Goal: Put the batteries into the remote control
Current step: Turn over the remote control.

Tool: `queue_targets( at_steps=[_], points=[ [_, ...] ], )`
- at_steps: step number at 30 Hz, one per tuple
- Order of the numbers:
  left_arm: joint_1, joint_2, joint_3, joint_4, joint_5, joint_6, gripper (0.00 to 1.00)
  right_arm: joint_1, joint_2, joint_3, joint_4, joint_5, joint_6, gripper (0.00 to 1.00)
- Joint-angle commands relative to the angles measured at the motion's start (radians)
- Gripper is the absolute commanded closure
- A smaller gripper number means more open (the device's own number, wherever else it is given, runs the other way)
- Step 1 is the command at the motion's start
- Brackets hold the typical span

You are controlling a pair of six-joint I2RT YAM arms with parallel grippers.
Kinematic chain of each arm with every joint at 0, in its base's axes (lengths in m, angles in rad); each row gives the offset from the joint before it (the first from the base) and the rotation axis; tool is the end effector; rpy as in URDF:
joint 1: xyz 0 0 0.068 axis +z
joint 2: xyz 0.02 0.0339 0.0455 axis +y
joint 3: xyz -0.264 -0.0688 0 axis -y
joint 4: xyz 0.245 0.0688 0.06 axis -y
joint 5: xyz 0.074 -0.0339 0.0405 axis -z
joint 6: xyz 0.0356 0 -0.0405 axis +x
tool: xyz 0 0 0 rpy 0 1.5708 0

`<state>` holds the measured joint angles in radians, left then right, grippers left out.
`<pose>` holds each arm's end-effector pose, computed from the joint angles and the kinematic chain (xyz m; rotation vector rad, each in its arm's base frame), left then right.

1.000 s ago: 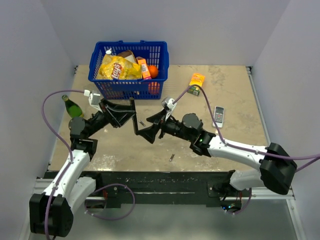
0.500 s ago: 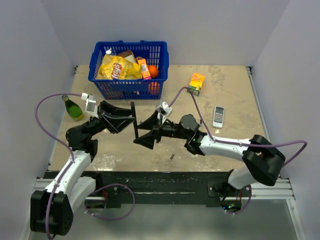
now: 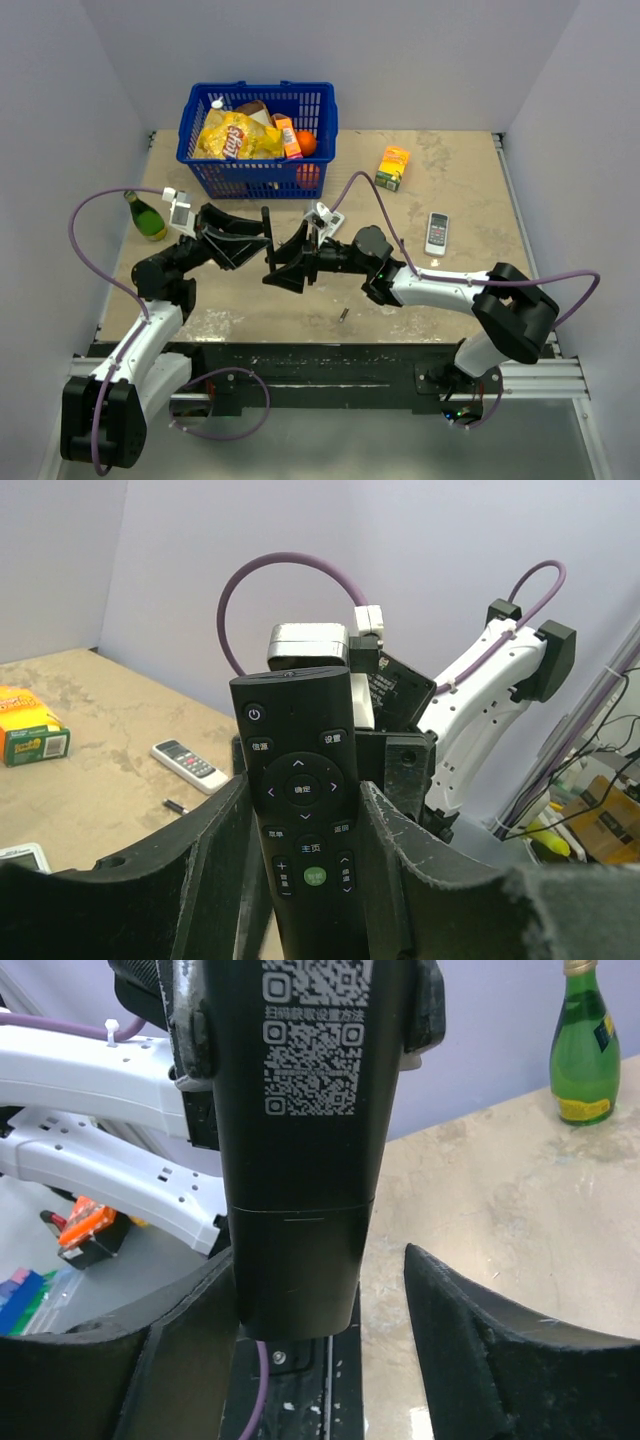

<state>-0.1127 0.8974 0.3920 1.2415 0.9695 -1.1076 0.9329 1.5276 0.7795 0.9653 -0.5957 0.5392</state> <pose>0.1642 -0.0481 0.3170 0.4801 1.2248 -1.4606 0.1805 0.2770 0.2769 -0.8524 1.3540 1.5890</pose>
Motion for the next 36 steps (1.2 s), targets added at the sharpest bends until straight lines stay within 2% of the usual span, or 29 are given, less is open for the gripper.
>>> queue_targets(
  at_steps=[1,2,3,5,6,8,9,11,12,14,15,18,19,23,27,29,36],
  points=[
    [-0.002,-0.003,-0.008,0.104,0.011,-0.009,0.91,-0.003,-0.020,0.040,0.036,-0.007,-0.007,0.46],
    [-0.002,-0.003,-0.008,0.104,0.011,-0.009,0.91,-0.003,-0.024,0.041,0.018,0.000,-0.018,0.51],
    [-0.002,-0.003,-0.008,0.102,0.012,-0.009,0.90,-0.003,-0.033,0.040,0.007,0.004,-0.024,0.64],
    [-0.002,-0.005,-0.007,0.096,0.011,-0.008,0.87,-0.003,-0.044,0.041,-0.028,0.022,-0.044,0.75],
    [-0.002,-0.005,-0.007,0.093,0.011,-0.008,0.81,-0.003,-0.058,0.043,-0.048,0.028,-0.056,0.86],
    [-0.002,-0.008,-0.008,0.087,0.012,-0.006,0.69,-0.003,-0.070,0.046,-0.106,0.042,-0.091,0.96],
    [-0.002,-0.009,-0.005,0.082,0.015,-0.002,0.60,-0.003,-0.081,0.047,-0.126,0.063,-0.102,1.00],
    [-0.002,-0.011,0.002,0.041,0.017,0.020,0.51,-0.002,-0.109,0.056,-0.198,0.085,-0.140,1.00],
    [-0.002,-0.015,0.005,0.026,0.018,0.029,0.43,0.000,-0.116,0.063,-0.227,0.111,-0.154,1.00],
    [-0.002,-0.021,0.014,-0.059,0.018,0.063,0.36,0.004,-0.142,0.079,-0.323,0.160,-0.203,1.00],
    [-0.002,-0.035,0.018,-0.082,0.008,0.072,0.29,0.012,-0.150,0.087,-0.367,0.224,-0.223,1.00],
    [-0.002,-0.066,0.028,-0.184,-0.029,0.106,0.16,0.038,-0.182,0.116,-0.503,0.327,-0.300,1.00],
    [-0.002,-0.072,0.036,-0.268,-0.041,0.120,0.14,0.047,-0.188,0.124,-0.535,0.399,-0.317,1.00],
    [-0.004,-0.078,0.148,-0.552,-0.089,0.248,0.11,0.118,-0.199,0.193,-0.721,0.643,-0.422,1.00],
    [-0.015,-0.075,0.258,-0.860,-0.224,0.356,0.09,0.198,-0.178,0.233,-0.800,0.868,-0.461,1.00],
    [-0.021,-0.071,0.300,-0.907,-0.259,0.405,0.09,0.228,-0.162,0.259,-0.838,0.969,-0.466,1.00],
    [-0.059,-0.080,0.286,-0.985,-0.400,0.449,0.13,0.271,-0.112,0.302,-0.872,1.106,-0.420,1.00]
  ],
)
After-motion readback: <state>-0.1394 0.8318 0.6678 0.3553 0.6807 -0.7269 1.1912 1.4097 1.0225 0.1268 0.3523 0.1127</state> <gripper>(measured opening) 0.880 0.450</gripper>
